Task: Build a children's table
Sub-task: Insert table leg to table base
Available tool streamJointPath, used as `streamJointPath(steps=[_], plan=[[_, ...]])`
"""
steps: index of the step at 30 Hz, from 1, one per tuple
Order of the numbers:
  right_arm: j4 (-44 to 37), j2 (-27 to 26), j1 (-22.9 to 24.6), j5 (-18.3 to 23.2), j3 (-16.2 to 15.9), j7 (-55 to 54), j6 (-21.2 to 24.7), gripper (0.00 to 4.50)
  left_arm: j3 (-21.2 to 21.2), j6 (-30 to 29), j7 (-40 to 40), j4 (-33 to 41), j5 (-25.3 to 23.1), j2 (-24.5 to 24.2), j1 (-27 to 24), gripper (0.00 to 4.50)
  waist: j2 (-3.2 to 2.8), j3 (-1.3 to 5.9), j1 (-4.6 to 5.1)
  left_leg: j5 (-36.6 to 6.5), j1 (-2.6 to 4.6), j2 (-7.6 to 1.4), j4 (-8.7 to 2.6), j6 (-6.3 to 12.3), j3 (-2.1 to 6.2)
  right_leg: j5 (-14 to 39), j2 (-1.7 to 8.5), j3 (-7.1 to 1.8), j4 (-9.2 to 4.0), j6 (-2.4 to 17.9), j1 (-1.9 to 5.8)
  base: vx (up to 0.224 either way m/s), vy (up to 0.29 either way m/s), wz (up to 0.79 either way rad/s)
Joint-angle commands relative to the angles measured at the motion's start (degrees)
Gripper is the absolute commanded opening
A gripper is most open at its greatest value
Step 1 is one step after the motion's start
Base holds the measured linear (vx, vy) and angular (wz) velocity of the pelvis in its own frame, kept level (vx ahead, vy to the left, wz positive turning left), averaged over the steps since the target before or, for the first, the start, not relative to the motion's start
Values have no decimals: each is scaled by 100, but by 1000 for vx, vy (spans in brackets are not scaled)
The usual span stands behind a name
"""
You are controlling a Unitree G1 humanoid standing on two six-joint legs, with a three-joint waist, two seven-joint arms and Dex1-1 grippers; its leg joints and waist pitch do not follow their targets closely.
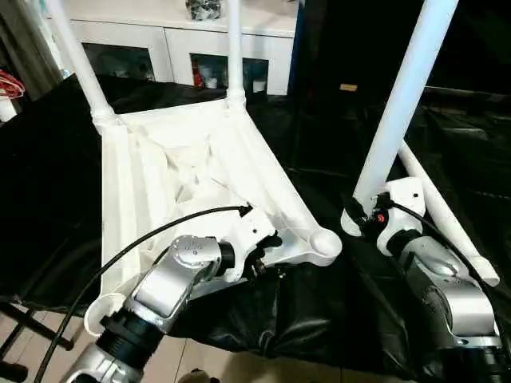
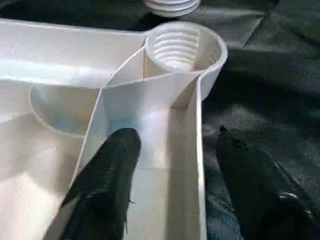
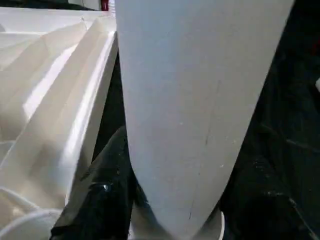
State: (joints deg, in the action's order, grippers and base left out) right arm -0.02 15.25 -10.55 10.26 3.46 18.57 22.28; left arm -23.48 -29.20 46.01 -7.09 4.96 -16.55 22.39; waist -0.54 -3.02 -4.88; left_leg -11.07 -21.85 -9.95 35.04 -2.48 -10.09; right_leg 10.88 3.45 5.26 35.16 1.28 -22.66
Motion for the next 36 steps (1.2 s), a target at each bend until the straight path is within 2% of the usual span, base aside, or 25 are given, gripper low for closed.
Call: streamJointPath(steps=[1,5,8,11,17,18,19,20,23,24,25,26,27,28,30,32,35,36], plan=[[-244,37,8,54,76,13,58,188,-50,-274,74,-98,7,-79,-71,252,30,330,-3,-1140,91,-345,-471,54,157,1868,573,-377,-545,669,269,0,0,0],[-274,45,27,60,103,-4,80,188,-75,-422,277,16,79,-148,-61,218,-1,343,-5,-1044,98,-340,-460,82,152,1757,560,-377,-535,714,258,0,0,0],[-308,51,41,52,100,-12,97,188,-173,-456,341,76,-4,-266,-21,198,-7,355,-5,-931,90,-352,-464,110,154,1425,546,-376,-495,804,273,0,0,0],[-325,53,31,65,88,-16,109,188,-224,-439,347,119,-80,-339,-10,167,-7,355,-5,-943,93,-345,-464,119,151,1445,555,-377,-497,803,279,0,0,0],[-354,106,-74,249,48,262,156,188,-295,-501,418,163,-158,-467,15,126,0,332,5,-1123,103,-341,-467,96,147,1793,556,-374,-543,743,266,0,0,0],[-410,124,-80,356,33,397,223,188,-287,-510,421,155,-158,-469,24,120,8,328,2,-1137,102,-339,-469,90,149,1878,559,-374,-554,715,268,0,0,0],[-562,119,-96,655,47,653,394,188,-274,-507,431,132,-152,-479,41,120,7,330,-4,-1149,109,-339,-468,99,149,1913,562,-372,-561,705,268,0,0,0],[-726,146,-108,947,21,930,616,188,-266,-484,439,93,-143,-497,61,96,-18,332,-8,-1165,99,-341,-468,154,161,1927,557,-371,-562,670,284,0,0,0],[-881,272,-95,1186,-92,1288,857,188,-251,-433,474,33,-129,-510,84,86,-1,331,-10,-1120,100,-344,-471,157,157,1891,551,-368,-563,655,268,0,0,0],[-902,299,-91,1215,-115,1348,892,188,-247,-423,481,22,-126,-511,88,86,-30,331,-10,-1155,103,-344,-469,145,159,1942,555,-365,-577,659,273,0,0,0],[-964,389,-81,1307,-193,1547,1005,188,-234,-393,511,-13,-113,-516,104,81,-26,329,-14,-1172,109,-354,-473,135,163,1966,557,-366,-577,652,270,0,0,0],[-963,433,-85,1297,-233,1612,1022,188,-225,-377,531,-33,-101,-517,113,51,-38,318,-17,-1228,117,-351,-480,114,162,2043,556,-367,-587,642,267,0,0,0],[-962,462,-88,1291,-259,1656,1032,188,-220,-367,544,-46,-93,-518,119,46,-30,310,-12,-1274,124,-345,-485,106,159,2122,557,-364,-606,632,262,0,0,0],[-920,527,-117,1239,-320,1745,1021,188,-209,-333,585,-85,-72,-520,132,46,-70,301,-14,-1388,151,-345,-490,63,170,2302,565,-361,-620,618,254,0,0,0],[-826,614,-197,1175,-393,1841,1059,188,-203,-264,643,-163,-55,-525,151,31,-37,294,-2,-1492,170,-336,-494,29,172,2552,572,-357,-664,553,259,0,0,0],[-719,721,-308,1122,-477,1944,1140,188,-201,-174,717,-275,-46,-535,180,5,-31,297,3,-1444,172,-325,-492,34,172,2623,568,-355,-673,520,261,0,0,0],[-640,861,-406,1122,-567,2026,1271,188,-144,-84,765,-371,-16,-523,217,2,-20,290,-9,-1444,182,-322,-481,46,166,2756,576,-349,-696,486,248,0,0,0],[-626,877,-421,1132,-571,2039,1295,188,-133,-62,778,-385,-8,-523,226,0,1,287,-16,-1436,190,-313,-479,59,162,2859,572,-343,-707,454,242,0,0,0]])
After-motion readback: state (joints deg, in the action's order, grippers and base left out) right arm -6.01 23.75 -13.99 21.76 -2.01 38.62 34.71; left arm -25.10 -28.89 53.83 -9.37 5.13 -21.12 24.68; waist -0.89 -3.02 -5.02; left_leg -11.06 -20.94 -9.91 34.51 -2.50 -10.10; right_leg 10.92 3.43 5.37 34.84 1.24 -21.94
